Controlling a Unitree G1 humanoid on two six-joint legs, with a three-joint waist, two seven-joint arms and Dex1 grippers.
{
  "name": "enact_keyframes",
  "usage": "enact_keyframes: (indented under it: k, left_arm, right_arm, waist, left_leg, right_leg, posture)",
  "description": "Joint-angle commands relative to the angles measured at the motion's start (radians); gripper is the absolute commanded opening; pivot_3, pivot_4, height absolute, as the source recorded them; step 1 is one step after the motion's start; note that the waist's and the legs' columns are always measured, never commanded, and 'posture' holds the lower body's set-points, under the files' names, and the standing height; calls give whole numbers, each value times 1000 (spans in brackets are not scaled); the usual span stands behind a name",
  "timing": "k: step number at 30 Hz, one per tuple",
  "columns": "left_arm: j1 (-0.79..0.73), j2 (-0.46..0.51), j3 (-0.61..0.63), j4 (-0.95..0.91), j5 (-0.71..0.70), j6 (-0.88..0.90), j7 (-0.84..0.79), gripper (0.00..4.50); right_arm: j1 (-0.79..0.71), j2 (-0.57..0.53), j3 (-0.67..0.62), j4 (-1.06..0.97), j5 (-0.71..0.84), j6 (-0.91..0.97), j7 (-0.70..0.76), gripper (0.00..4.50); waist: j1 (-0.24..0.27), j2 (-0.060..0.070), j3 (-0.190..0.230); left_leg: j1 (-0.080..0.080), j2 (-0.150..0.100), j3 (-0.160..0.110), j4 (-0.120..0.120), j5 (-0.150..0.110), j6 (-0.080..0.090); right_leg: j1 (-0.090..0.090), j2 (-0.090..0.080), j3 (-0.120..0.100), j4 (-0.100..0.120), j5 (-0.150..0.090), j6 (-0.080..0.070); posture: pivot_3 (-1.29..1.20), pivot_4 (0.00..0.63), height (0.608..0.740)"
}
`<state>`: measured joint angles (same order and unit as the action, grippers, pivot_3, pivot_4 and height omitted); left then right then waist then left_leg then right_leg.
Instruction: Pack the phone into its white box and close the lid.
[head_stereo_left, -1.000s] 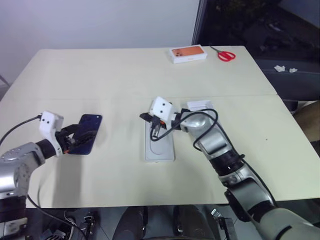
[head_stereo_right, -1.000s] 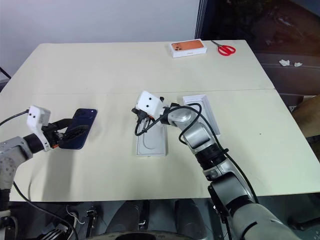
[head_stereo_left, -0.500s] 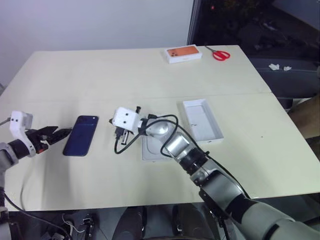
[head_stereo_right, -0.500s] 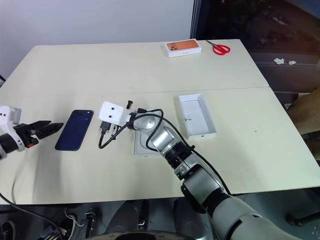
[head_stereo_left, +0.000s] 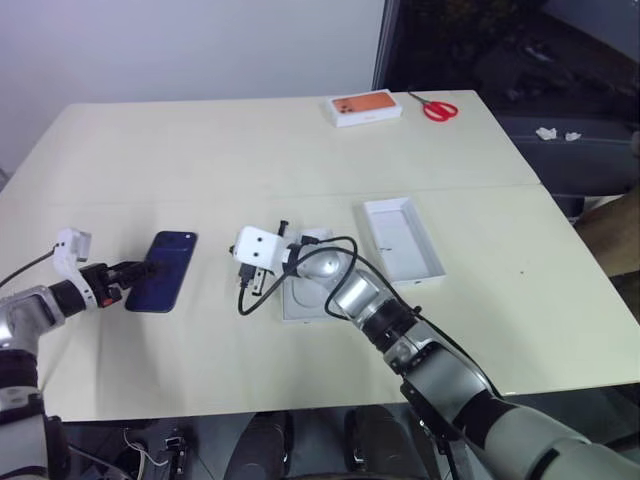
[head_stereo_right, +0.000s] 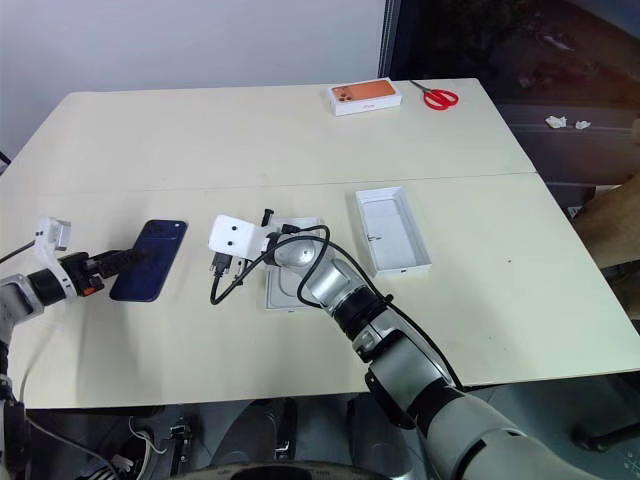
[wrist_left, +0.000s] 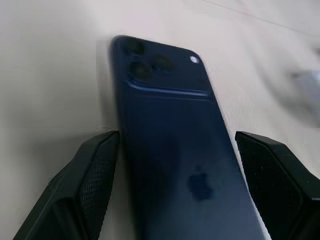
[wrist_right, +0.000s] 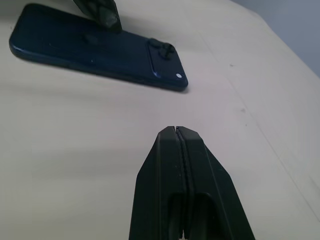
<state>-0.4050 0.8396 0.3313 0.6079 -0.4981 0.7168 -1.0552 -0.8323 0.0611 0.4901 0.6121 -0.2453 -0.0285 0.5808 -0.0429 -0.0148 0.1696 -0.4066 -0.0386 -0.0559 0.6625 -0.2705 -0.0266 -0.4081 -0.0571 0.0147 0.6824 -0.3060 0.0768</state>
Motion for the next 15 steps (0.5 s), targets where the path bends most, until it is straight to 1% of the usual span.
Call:
enact_keyframes:
  k: [1, 4, 9, 15]
  left_arm:
    - [5, -27, -76, 7, 7, 83, -51, 3886]
    - [3, -38, -76, -21, -16, 148, -73, 3886]
    - [30, -61, -69, -82, -36, 200, -75, 3886]
    - [72, -69, -56, -159, -65, 239, -57, 3886]
  right_arm:
    - [-9, 21, 19, -21, -10, -11, 22, 0]
    - [-18, 36, 30, -14, -9, -10, 50, 0]
    - [-18, 53, 73, 24, -36, 3, 102, 0]
    - [-26, 59, 116, 85, -98, -7, 78, 0]
  waist:
    - [1, 0, 0]
    - [1, 0, 0]
    - [2, 0, 0]
    - [1, 0, 0]
  left_leg:
    - [0, 0, 0, 0, 0, 0]
    - [1, -1, 0, 0, 0, 0]
    - [1, -1, 0, 0, 0, 0]
    - [1, -2, 0, 0, 0, 0]
  right_leg:
    - [0, 0, 0, 0, 0, 0]
    - [0, -1, 0, 0, 0, 0]
    - [1, -1, 0, 0, 0, 0]
    - [1, -2, 0, 0, 0, 0]
  posture:
    - [0, 150, 740]
    - [0, 150, 740]
    - [0, 150, 740]
    - [0, 150, 740]
